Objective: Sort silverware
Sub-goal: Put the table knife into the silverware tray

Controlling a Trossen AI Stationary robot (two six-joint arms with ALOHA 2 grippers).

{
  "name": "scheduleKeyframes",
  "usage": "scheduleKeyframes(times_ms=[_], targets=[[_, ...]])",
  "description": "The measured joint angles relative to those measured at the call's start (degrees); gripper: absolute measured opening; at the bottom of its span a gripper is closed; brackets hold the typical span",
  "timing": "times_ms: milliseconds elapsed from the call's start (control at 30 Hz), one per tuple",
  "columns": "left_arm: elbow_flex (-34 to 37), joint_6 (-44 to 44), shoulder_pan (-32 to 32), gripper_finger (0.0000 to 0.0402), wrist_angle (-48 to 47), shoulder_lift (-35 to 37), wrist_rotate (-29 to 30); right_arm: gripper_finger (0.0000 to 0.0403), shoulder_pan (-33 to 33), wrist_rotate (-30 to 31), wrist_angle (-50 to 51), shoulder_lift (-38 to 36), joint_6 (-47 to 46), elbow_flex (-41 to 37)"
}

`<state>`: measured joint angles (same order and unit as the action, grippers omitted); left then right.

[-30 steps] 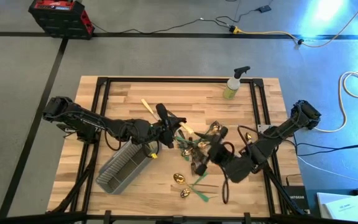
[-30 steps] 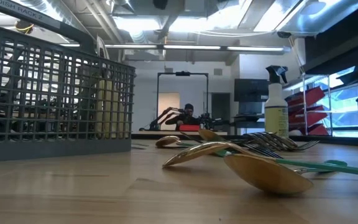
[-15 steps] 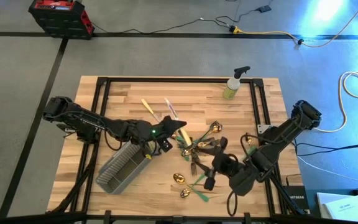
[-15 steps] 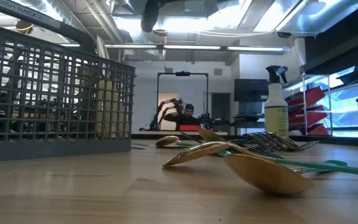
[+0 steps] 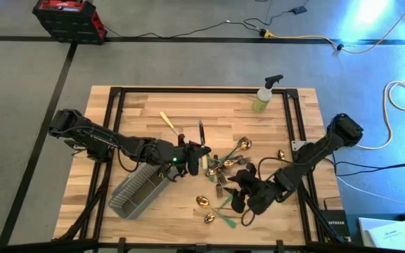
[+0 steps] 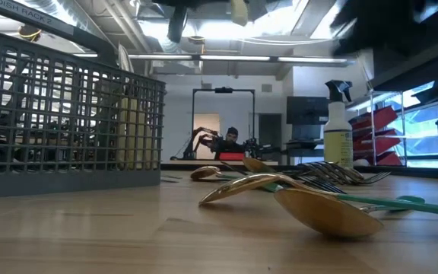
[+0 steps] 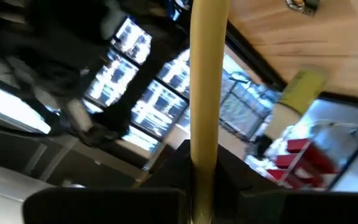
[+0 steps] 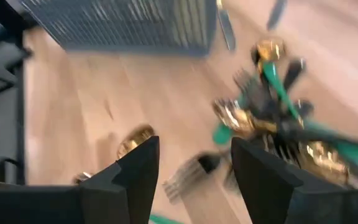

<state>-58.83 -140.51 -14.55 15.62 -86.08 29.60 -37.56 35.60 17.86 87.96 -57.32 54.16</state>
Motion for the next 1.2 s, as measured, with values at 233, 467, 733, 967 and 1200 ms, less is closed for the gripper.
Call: scheduleKeyframes(times_ms=[233,467,733,967,1200], targets=[[0.0,-3.1,-0.2,0.0011,-0.6,0.0,1.0,0.0169,4.7,-15.6,-18.4,0.0,11.6,-7.3],[0.0,-3.2,-1.0,0.0011,-1.7,0.0,1.4,0.0123,9.7,-30.8,-28.0,0.0,29.7,-8.1],[0.0,-2.9,-2.9,0.0011,-3.2,0.0,3.6,0.0111,15.0,-30.9,-28.2,-0.1,40.6,-8.3],[0.0,-3.5,-4.7,0.0011,-3.2,0.0,4.1,0.0111,18.7,-27.8,-34.1,0.0,35.5,-15.3],[0.0,-3.4,-6.0,0.0011,-3.1,0.0,4.3,0.0111,18.9,-24.7,-69.4,-0.2,38.7,-23.9]])
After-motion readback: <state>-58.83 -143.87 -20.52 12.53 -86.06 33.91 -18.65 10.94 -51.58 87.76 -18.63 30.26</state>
